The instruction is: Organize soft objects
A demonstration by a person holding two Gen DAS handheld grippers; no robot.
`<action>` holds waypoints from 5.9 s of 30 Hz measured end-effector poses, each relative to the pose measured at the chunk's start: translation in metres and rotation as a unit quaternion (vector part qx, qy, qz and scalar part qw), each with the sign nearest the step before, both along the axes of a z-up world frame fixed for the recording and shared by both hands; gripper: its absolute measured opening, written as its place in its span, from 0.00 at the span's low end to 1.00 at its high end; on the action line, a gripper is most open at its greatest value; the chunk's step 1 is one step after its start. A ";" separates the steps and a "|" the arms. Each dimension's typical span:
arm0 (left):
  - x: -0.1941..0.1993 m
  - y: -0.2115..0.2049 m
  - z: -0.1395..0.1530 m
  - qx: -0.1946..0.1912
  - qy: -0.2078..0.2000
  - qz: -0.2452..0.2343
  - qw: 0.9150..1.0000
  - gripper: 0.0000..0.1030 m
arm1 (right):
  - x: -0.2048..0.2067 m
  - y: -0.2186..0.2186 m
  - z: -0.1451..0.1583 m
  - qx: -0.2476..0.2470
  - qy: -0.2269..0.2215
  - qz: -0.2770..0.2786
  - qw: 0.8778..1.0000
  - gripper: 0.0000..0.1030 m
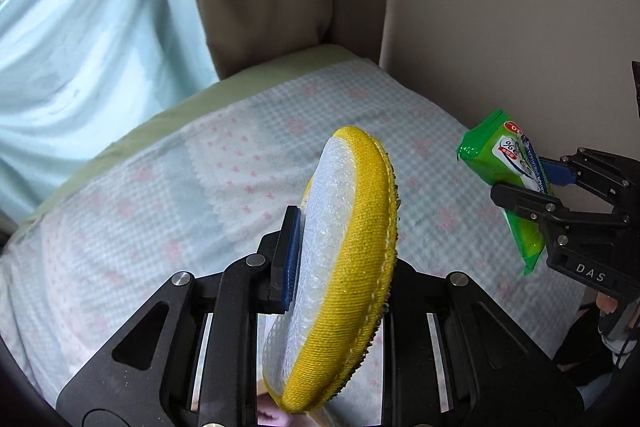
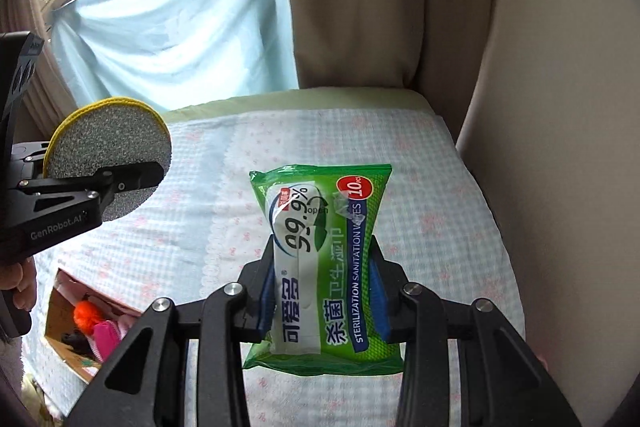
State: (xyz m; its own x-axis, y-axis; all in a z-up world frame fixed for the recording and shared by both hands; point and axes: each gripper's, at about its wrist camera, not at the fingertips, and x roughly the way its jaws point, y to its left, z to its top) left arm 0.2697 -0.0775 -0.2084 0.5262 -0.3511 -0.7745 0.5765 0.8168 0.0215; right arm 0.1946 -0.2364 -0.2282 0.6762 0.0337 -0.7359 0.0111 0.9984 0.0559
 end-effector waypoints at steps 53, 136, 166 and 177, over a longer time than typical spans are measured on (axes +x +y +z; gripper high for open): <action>-0.083 0.341 -0.166 0.048 0.220 0.165 0.960 1.00 | -0.027 0.304 -0.139 0.135 0.237 0.001 0.962 1.00; -0.278 0.238 0.232 -0.065 -0.189 0.271 0.942 1.00 | -0.205 0.152 0.221 -0.026 -0.139 -0.013 0.990 1.00; -0.291 0.239 0.232 -0.070 -0.206 0.269 0.938 1.00 | -0.212 0.149 0.225 -0.030 -0.144 -0.019 0.989 1.00; -0.305 0.237 0.240 -0.071 -0.254 0.273 0.925 1.00 | -0.212 0.149 0.223 -0.022 -0.147 -0.018 0.989 1.00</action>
